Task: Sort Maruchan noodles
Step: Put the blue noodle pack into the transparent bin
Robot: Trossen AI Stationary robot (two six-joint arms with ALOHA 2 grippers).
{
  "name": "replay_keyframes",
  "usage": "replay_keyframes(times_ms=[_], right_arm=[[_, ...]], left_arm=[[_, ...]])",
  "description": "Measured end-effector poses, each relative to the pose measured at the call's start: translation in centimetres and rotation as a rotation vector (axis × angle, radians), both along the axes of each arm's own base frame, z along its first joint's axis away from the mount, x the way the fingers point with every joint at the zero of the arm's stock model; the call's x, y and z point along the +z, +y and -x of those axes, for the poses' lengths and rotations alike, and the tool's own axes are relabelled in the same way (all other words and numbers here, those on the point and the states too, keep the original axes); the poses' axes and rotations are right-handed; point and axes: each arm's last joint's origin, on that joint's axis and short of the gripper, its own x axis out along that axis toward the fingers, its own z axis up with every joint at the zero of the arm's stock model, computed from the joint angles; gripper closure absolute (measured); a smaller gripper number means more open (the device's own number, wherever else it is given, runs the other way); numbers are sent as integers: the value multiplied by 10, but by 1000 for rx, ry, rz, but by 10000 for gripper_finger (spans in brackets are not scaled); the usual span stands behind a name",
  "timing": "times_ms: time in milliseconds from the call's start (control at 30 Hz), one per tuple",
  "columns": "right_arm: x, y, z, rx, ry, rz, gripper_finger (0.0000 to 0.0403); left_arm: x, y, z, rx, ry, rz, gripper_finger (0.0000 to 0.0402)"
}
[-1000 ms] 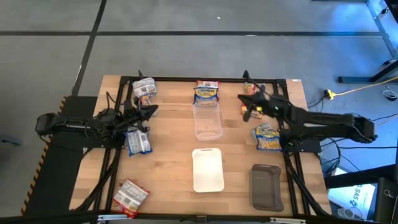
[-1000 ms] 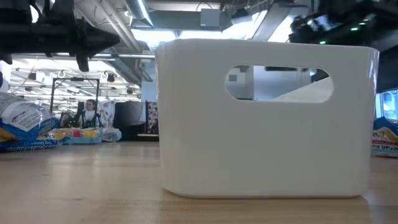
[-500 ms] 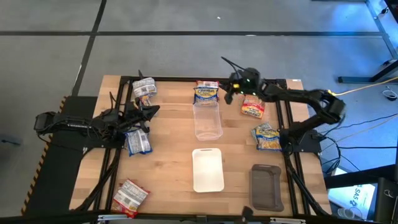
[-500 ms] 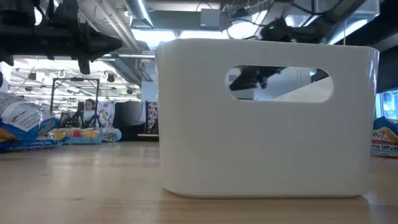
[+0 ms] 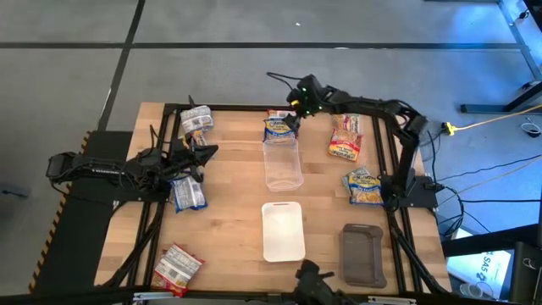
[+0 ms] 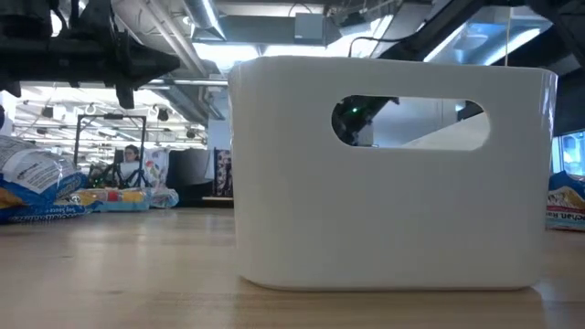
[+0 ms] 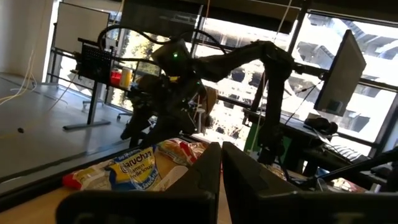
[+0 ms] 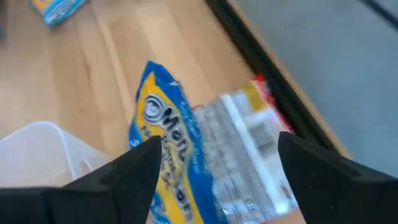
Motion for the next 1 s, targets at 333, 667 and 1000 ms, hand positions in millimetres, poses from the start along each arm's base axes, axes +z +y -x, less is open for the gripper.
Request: replay_keyframes(times_ms=[333,667,1000], right_arm=[[-21,-2,-5,9,59,-74,129],[-23,1,-4,35,56,-107,251],[-23,1,-4,98,56,-50,396]], left_arm=[[0,0,0,-18,2,-5,392],[0,0,0,-12,4,-10,392],[0,0,0,-11,3,-10,392]])
